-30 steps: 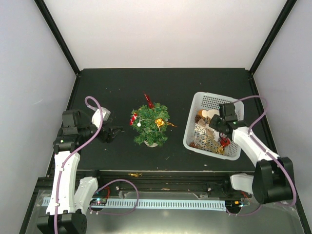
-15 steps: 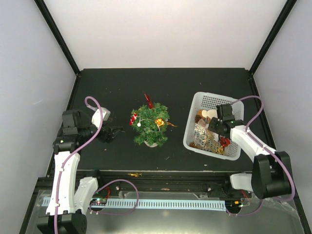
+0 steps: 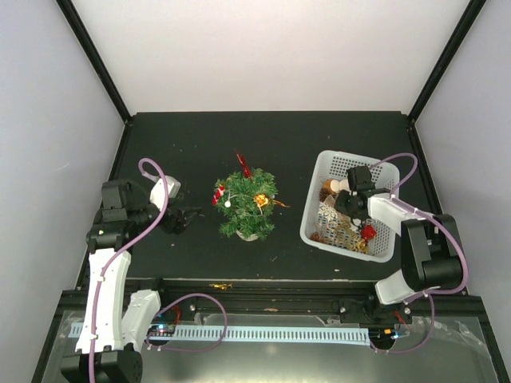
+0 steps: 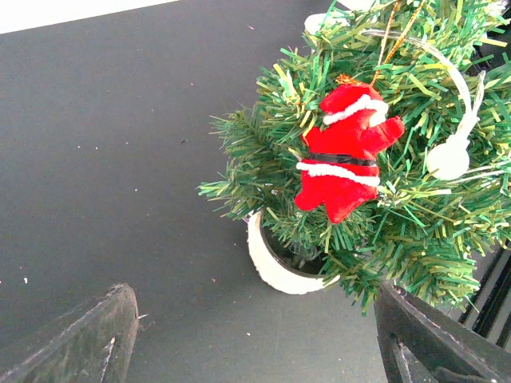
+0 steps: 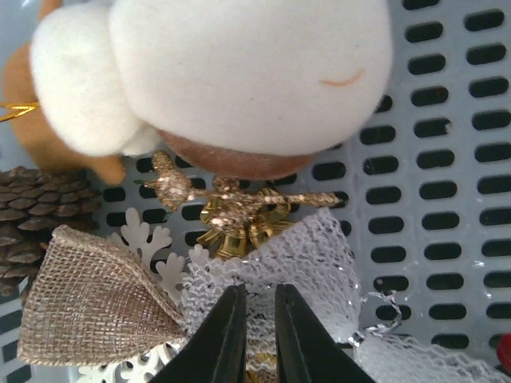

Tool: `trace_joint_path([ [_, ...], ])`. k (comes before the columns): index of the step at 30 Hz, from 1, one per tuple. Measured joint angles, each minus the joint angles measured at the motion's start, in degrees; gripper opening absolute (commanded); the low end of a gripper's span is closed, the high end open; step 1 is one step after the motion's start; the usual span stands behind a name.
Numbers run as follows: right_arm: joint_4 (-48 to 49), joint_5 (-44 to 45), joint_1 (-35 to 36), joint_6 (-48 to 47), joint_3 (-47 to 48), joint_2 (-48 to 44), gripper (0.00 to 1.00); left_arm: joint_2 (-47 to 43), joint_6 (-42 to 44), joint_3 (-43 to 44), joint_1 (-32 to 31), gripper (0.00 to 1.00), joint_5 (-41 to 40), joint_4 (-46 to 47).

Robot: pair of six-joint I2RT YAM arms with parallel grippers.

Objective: Decorate the small christmas tree

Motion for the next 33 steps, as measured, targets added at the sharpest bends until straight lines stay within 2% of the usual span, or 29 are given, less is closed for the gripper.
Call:
trace_joint_path([
  [2,0.4,-0.2,0.0,-0.5,0.0,0.0,0.01,0.0,0.0,0.0,0.0,0.82,0.0,0.0],
  [11,0.5,-0.1,0.0,-0.5,0.0,-1.9,0.01,0.0,0.0,0.0,0.0,0.82,0.0,0.0],
  [12,0.3,0.0,0.0,-0.6,0.0,-3.3,0.04,0.0,0.0,0.0,0.0,0.82,0.0,0.0],
  [13,0.1,0.1,0.0,-0.7,0.0,-4.5,0.15,0.0,0.0,0.0,0.0,0.82,0.0,0.0],
  [15,-0.3,0.1,0.0,-0.7,0.3,-6.1,0.45,0.0,0.0,0.0,0.0,0.82,0.0,0.0],
  [16,-0.6,0.0,0.0,-1.0,0.7,-6.0,0.55,-0.1,0.0,0.0,0.0,0.82,0.0,0.0],
  [17,-0.6,0.0,0.0,-1.1,0.9,-5.6,0.58,-0.2,0.0,0.0,0.0,0.82,0.0,0.0],
  [20,-0.8,-0.2,0.0,-1.3,1.0,-3.4,0.59,-0.4,0.0,0.0,0.0,0.82,0.0,0.0],
  [22,-0.9,-0.2,0.0,-1.3,1.0,-1.8,0.58,-0.5,0.0,0.0,0.0,0.82,0.0,0.0],
  [26,-0.7,-0.5,0.0,-1.2,0.9,0.7,0.46,-0.6,0.0,0.0,0.0,0.82,0.0,0.0],
  [31,-0.1,-0.6,0.0,-1.0,0.9,1.7,0.18,-0.6,0.0,0.0,0.0,0.82,0.0,0.0],
  [33,-0.1,-0.5,0.0,-1.0,0.9,1.7,0.10,-0.6,0.0,0.0,0.0,0.82,0.0,0.0],
])
